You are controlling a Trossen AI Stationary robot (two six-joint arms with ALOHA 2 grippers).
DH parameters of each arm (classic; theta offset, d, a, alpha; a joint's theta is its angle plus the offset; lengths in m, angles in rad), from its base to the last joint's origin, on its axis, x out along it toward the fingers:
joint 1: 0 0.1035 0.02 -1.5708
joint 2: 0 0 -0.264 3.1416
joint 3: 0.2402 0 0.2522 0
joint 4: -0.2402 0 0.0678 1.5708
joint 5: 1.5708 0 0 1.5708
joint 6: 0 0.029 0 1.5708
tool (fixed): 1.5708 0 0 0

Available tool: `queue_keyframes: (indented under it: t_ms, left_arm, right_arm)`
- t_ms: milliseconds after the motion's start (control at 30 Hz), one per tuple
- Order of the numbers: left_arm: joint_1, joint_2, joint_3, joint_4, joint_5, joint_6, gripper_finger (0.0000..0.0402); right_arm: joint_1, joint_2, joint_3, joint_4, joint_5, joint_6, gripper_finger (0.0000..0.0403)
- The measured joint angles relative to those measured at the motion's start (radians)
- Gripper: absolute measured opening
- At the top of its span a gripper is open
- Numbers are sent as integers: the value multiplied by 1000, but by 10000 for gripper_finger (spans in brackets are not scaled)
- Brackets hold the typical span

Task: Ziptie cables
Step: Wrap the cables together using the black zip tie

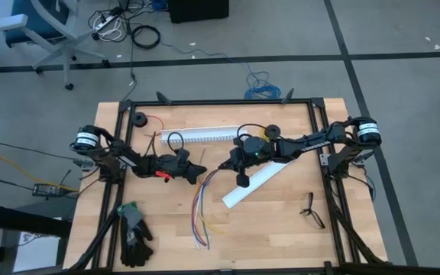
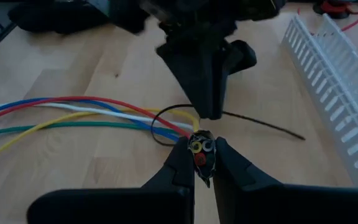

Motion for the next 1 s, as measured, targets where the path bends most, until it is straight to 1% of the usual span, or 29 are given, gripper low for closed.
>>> queue_keyframes:
  t_ms: [133,300,367,500,667,767,1000]
  left_arm:
    - [-1,24,0,16,-5,32,83]
    - [2,23,-3,36,35,85,83]
    - [5,23,-3,25,56,88,82]
    - [5,20,-1,2,60,81,78]
    - [5,22,-5,30,68,91,74]
    - [5,23,-6,36,69,103,74]
    - [5,24,-6,53,74,122,74]
  right_arm:
    - [13,0,0,-36,8,8,20]
    - [36,0,0,-109,66,27,20]
    - [47,0,0,-108,84,29,20]
    - [73,-7,0,-106,132,27,20]
    - [110,-56,0,-130,235,26,20]
    - [138,-114,0,-186,328,25,20]
    - [189,-253,0,-315,478,33,20]
